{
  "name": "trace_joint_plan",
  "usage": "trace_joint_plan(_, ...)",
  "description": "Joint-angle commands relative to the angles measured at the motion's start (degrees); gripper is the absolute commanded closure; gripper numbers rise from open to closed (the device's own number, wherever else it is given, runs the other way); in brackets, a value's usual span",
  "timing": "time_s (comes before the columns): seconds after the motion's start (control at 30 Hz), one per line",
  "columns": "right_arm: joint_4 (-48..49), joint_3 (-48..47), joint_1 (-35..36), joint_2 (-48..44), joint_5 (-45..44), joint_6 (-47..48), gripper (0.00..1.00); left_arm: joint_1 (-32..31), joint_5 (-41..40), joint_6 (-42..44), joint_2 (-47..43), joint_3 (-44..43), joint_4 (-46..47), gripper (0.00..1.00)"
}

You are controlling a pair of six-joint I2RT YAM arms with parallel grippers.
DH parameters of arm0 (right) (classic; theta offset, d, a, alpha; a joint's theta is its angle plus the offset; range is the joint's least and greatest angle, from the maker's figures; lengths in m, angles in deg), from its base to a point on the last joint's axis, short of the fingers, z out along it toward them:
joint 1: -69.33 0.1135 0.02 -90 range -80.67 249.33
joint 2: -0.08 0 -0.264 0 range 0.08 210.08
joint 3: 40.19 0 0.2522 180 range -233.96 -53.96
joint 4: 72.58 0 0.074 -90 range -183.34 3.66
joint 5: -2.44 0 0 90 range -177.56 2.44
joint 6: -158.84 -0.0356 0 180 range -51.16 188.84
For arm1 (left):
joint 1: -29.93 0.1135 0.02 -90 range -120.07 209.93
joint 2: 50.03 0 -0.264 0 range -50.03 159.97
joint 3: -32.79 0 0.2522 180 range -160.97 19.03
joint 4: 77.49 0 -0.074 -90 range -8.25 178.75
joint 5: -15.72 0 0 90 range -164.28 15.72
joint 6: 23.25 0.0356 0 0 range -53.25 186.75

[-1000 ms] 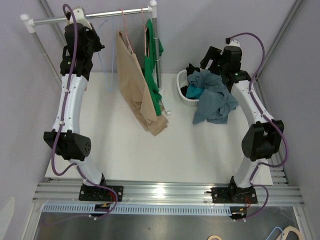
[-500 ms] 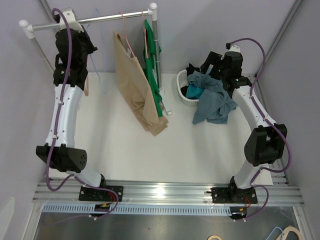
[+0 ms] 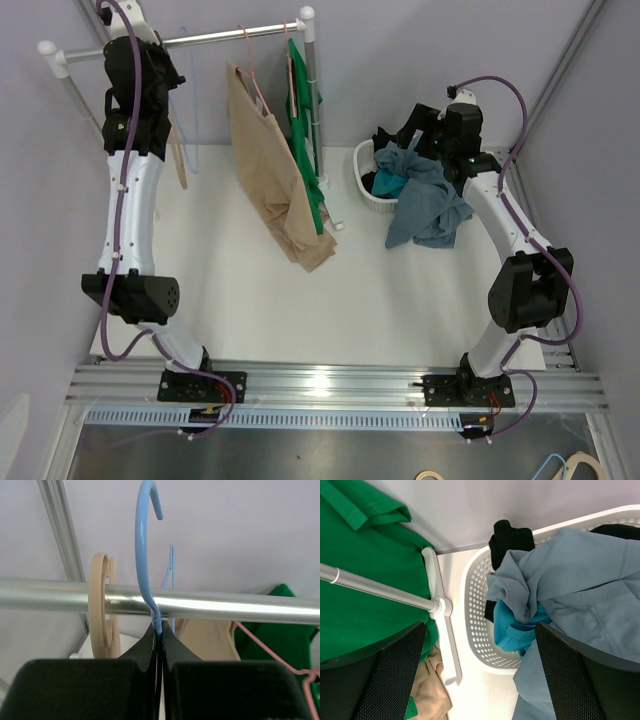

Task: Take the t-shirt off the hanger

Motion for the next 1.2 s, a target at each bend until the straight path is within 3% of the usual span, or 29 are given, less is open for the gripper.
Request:
trace_joint_plan(0.0,1.8,1.1,0.1,-2.0,1.1,1.1,0.05,3.8,1.1,0.0,1.8,-2.5,1.0,0.99)
trace_joint_plan(0.27,2.2,2.0,0.0,-3.5,2.2,1.5,0.05,7.3,3.4,-1.5,4.3,-3.1,0.5,0.99)
trace_joint_plan(0.5,4.0,3.7,0.1,-4.1,3.3,0.2,0.05,7.8,-3.8,0.1,1.4,2.3,2.8,0.99)
trace_joint_plan(0.77,4.1,4.3,0.1,-4.1,4.2,0.6,0.06,13.7,-1.3,-3.4,-0.1,4.2,2.5,0.99)
trace_joint_plan(0.87,4.3,4.1,0.2,-3.6,4.7,0.1,0.06,13.7,-1.1,-4.8,-0.4,4.2,2.0,0.70)
trace_joint_plan(0.97,4.1,4.2,0.2,-3.7,4.5,0.4,0.06,13.7,-1.3,-4.9,-0.1,2.9,1.3,0.69)
trace_joint_plan(1.07,4.0,4.3,0.2,-3.9,4.4,0.8,0.06,13.7,-1.2,-5.1,-0.1,2.8,1.1,0.60)
trace_joint_plan(1.1,3.9,4.3,0.2,-4.0,4.3,0.8,0.06,13.7,-1.1,-5.4,-0.2,2.7,1.0,0.51)
trace_joint_plan(1.17,3.9,4.2,0.2,-4.0,4.4,0.8,0.05,13.7,-0.3,-5.8,-0.5,2.6,0.7,0.52)
